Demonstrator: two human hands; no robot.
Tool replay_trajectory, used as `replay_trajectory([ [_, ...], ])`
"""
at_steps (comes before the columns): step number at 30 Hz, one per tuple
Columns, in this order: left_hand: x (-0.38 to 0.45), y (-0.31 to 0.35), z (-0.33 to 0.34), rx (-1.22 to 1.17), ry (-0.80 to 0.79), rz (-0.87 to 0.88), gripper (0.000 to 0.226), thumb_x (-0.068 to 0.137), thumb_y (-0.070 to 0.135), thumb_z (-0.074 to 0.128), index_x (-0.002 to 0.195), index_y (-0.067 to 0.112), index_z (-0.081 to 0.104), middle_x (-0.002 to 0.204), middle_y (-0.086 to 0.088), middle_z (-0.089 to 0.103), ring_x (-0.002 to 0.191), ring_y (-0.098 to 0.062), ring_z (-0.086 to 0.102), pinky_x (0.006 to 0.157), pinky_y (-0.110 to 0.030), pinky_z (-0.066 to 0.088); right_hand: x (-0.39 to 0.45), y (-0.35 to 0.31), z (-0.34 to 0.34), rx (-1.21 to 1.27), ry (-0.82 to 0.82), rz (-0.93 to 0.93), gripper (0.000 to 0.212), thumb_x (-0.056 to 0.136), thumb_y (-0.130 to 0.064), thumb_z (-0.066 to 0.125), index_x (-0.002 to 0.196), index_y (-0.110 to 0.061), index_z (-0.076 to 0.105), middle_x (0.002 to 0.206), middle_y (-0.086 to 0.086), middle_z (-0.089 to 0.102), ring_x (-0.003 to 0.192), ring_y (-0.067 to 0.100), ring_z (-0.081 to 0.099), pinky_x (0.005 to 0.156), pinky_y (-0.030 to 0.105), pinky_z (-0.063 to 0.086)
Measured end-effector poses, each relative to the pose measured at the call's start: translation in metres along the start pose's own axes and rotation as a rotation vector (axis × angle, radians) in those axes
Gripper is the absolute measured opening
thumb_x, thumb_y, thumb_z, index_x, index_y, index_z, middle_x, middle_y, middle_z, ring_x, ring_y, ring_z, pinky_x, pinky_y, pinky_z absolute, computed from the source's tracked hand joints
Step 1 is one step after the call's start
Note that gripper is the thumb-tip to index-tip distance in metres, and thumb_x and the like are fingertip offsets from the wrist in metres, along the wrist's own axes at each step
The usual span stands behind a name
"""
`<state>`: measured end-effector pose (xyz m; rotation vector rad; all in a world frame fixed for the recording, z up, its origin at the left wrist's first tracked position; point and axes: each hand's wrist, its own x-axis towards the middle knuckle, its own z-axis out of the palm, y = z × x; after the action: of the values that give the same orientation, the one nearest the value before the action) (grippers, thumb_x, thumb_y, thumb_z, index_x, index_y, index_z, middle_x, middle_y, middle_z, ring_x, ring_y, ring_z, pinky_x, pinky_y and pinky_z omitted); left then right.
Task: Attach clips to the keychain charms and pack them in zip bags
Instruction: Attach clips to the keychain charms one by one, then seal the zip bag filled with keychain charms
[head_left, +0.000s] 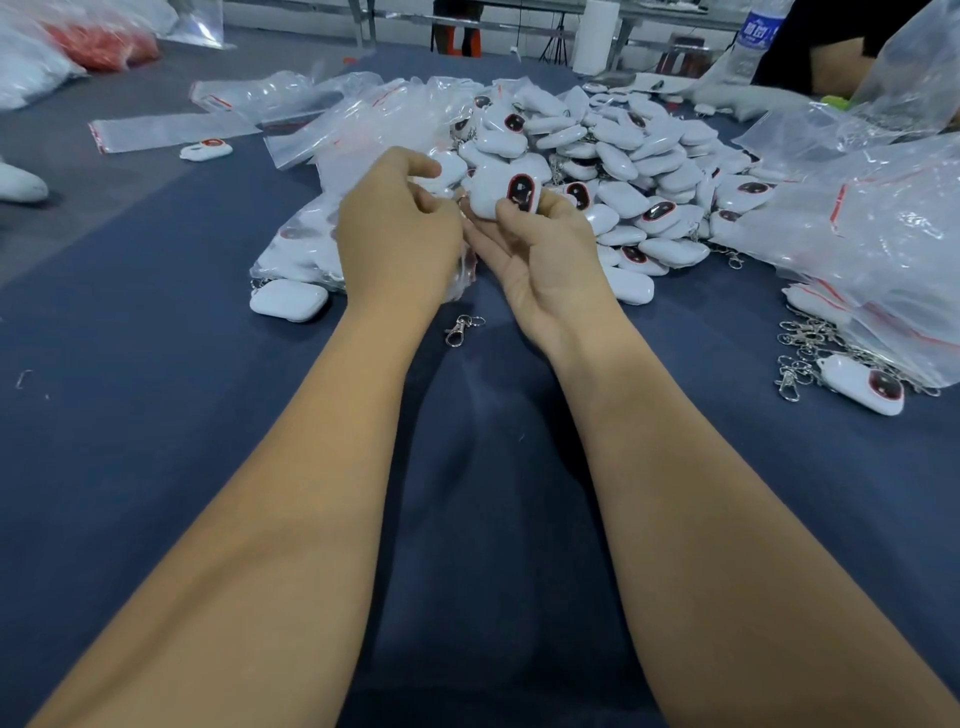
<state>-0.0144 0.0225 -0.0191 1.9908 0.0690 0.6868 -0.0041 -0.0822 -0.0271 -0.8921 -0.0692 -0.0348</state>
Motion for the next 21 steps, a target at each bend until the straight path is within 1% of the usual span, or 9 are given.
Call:
replay_trajectory([
  [3,0.000,0.002,0.000,-0.212,0.074,-0.049,0.027,0.079,0.008,0.052,0.096,0.027,0.060,0.075,0.011,0.058,0.073,-0.017,0.063,0.075,-0.037,0.055,-0.001,0.006,-0.001,-0.329,0.054,-0.089,0.019,0.092,0.008,0.057,0.109,0.000,0.055,0.090,0.011,0.066,0.078,0.019,0.066,0.079,0.029,0.057],
  [6,0.000,0.003,0.001,-0.296,0.108,-0.018,0.024,0.079,0.006,0.053,0.088,0.027,0.059,0.073,0.012,0.058,0.065,-0.004,0.057,0.067,-0.024,0.052,-0.002,0.010,-0.005,-0.851,0.051,-0.284,0.010,0.088,-0.007,0.067,0.097,-0.010,0.070,0.087,-0.003,0.069,0.092,0.018,0.064,0.087,0.034,0.051],
  [8,0.000,0.004,0.002,-0.327,0.093,0.020,0.025,0.079,0.005,0.054,0.086,0.028,0.059,0.073,0.013,0.059,0.062,0.002,0.054,0.065,-0.016,0.047,0.000,0.011,-0.007,-1.110,0.001,-0.363,0.017,0.091,-0.012,0.060,0.080,-0.011,0.074,0.080,0.000,0.067,0.091,0.024,0.059,0.086,0.039,0.046],
  [11,-0.002,0.006,0.004,-0.369,0.021,0.066,0.025,0.081,0.003,0.056,0.087,0.028,0.060,0.074,0.010,0.062,0.063,-0.005,0.056,0.064,-0.016,0.046,-0.003,0.013,-0.003,-1.067,-0.052,-0.300,0.031,0.088,-0.013,0.047,0.058,-0.004,0.050,0.064,0.012,0.046,0.067,0.024,0.041,0.067,0.035,0.034],
  [13,-0.002,0.005,0.004,-0.402,-0.013,0.067,0.026,0.084,0.003,0.053,0.090,0.026,0.063,0.075,0.004,0.066,0.064,-0.010,0.060,0.065,-0.019,0.050,-0.006,0.008,-0.001,-0.844,-0.031,-0.135,0.036,0.089,-0.024,0.046,0.057,-0.012,0.056,0.063,0.006,0.057,0.067,0.019,0.051,0.069,0.035,0.041],
  [15,-0.001,0.006,0.003,-0.459,-0.035,0.038,0.028,0.086,0.001,0.048,0.092,0.022,0.065,0.078,-0.002,0.071,0.067,-0.015,0.065,0.066,-0.027,0.054,-0.007,0.004,-0.001,-0.642,-0.064,-0.032,0.041,0.097,-0.033,0.045,0.069,-0.020,0.071,0.076,0.001,0.072,0.079,0.019,0.066,0.085,0.040,0.051],
  [16,0.000,0.006,0.002,-0.472,-0.028,0.031,0.029,0.085,0.001,0.046,0.091,0.021,0.066,0.077,-0.002,0.071,0.068,-0.016,0.065,0.065,-0.030,0.053,-0.007,0.004,-0.001,-0.658,-0.078,-0.031,0.035,0.097,-0.036,0.048,0.080,-0.019,0.073,0.084,0.001,0.074,0.086,0.020,0.068,0.090,0.041,0.051],
  [19,0.003,0.003,-0.003,-0.433,0.074,0.007,0.030,0.080,0.004,0.043,0.080,0.025,0.066,0.069,0.005,0.067,0.064,-0.014,0.058,0.062,-0.036,0.050,-0.007,0.008,-0.002,-0.939,-0.083,-0.114,0.015,0.089,-0.027,0.062,0.101,-0.017,0.067,0.092,0.001,0.068,0.085,0.017,0.063,0.079,0.034,0.051],
  [21,0.005,-0.001,-0.006,-0.320,0.139,-0.034,0.029,0.079,0.011,0.041,0.077,0.026,0.065,0.070,0.010,0.065,0.069,-0.018,0.063,0.067,-0.040,0.054,-0.006,0.010,-0.004,-0.972,-0.064,-0.131,0.029,0.090,-0.013,0.062,0.119,-0.014,0.062,0.102,0.003,0.067,0.086,0.012,0.064,0.081,0.028,0.052],
])
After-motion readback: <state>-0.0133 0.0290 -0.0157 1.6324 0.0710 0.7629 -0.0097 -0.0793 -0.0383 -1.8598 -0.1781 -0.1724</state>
